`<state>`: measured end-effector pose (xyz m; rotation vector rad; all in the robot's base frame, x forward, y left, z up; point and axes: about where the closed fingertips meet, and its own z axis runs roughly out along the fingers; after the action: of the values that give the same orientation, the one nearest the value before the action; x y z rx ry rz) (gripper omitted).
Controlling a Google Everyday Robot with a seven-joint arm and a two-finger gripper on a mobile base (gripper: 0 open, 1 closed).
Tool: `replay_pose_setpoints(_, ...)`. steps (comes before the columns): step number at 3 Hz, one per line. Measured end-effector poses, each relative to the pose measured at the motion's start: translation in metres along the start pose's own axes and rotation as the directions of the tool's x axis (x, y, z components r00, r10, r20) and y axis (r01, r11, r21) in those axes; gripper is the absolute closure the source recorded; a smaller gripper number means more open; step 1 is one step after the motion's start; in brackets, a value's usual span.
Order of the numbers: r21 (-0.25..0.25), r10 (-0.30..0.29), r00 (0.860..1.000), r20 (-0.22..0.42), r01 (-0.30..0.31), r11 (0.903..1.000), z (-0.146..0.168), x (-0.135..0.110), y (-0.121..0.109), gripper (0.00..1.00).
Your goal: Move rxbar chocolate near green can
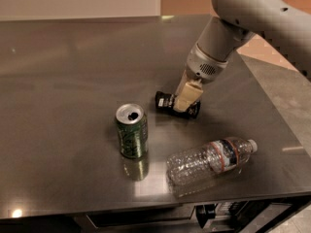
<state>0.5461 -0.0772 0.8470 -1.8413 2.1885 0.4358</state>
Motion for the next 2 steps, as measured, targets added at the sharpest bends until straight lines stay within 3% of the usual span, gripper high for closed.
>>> replay_pose_setpoints(2, -0.077, -0.096, 0.995, 0.024, 0.097, 0.9922, 0.018, -0.038, 0.031, 1.0)
